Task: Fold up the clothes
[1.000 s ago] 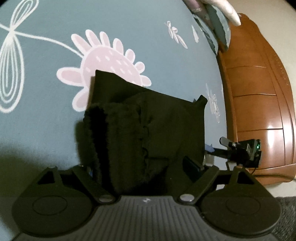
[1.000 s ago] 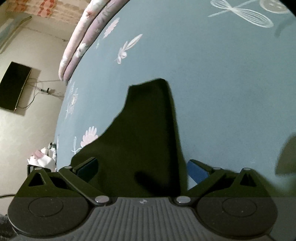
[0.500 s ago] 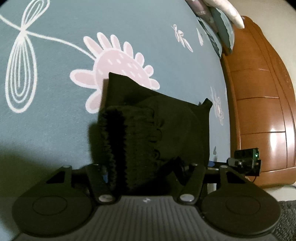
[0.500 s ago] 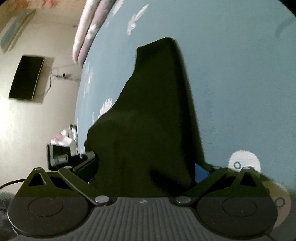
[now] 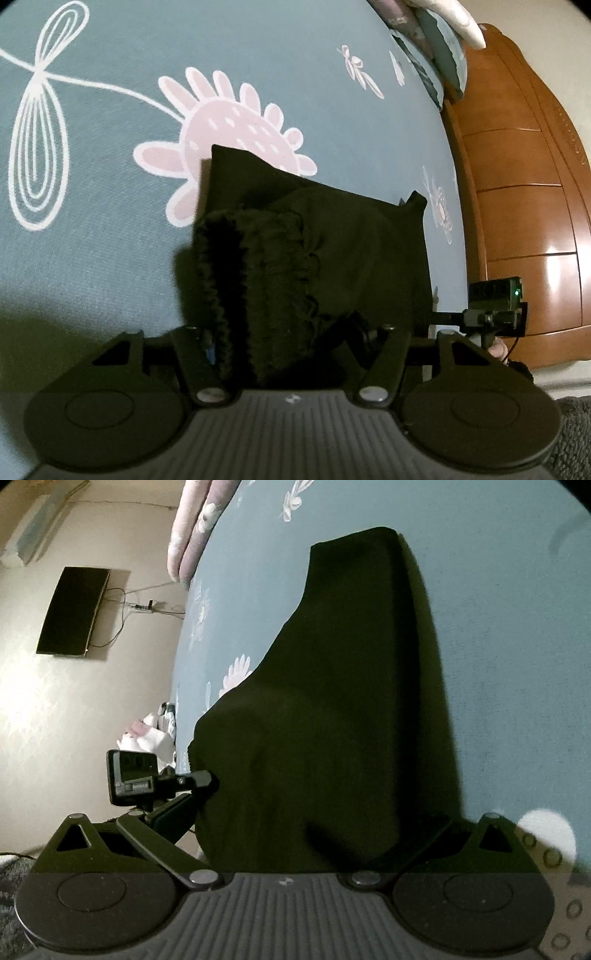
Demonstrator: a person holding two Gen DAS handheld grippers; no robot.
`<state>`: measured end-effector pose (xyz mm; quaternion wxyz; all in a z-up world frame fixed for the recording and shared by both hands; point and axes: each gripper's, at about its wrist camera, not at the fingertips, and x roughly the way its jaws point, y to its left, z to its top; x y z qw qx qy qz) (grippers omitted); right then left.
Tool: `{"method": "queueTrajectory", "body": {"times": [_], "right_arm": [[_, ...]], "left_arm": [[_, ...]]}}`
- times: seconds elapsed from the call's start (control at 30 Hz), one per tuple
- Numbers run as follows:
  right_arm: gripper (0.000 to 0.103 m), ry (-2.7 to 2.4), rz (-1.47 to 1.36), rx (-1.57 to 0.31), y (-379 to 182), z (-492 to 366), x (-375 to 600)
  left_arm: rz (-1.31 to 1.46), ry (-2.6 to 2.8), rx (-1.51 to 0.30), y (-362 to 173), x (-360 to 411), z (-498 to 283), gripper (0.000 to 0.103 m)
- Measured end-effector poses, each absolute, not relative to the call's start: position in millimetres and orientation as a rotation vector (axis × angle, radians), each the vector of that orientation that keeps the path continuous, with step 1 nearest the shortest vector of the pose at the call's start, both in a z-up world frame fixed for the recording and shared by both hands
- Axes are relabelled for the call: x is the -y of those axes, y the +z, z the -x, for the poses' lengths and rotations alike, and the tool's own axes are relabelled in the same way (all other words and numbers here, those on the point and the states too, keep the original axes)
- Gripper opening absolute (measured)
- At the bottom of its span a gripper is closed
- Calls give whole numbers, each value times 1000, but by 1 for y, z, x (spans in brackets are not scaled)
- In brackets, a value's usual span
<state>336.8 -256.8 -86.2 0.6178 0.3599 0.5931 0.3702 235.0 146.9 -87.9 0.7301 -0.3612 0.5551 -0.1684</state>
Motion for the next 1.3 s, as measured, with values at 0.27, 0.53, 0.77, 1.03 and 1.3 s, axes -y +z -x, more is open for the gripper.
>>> {"method": "queueTrajectory", "body": {"times": [0.27,0.53,0.77,1.03,1.3], "right_arm": [[79,851,-778,-1335,-88,-343,257],[20,744,-698,-1315,-90,-331,264],[21,775,-623,-1240,-65,-317,256],[21,837,-649,-1145,-35,-302,260],[23,767,-701,-1012,-12,-282,303]], "left_arm": [[794,-374,-1234,-87,-147,-235,61],[750,-339,-1242,-83,-141,-236,55],[655,-323,-1249,-64,-127,-245,39],[573,-390,-1169,-23,-102,-257,34],[428,-541,-1126,10,-51,-302,32]]}}
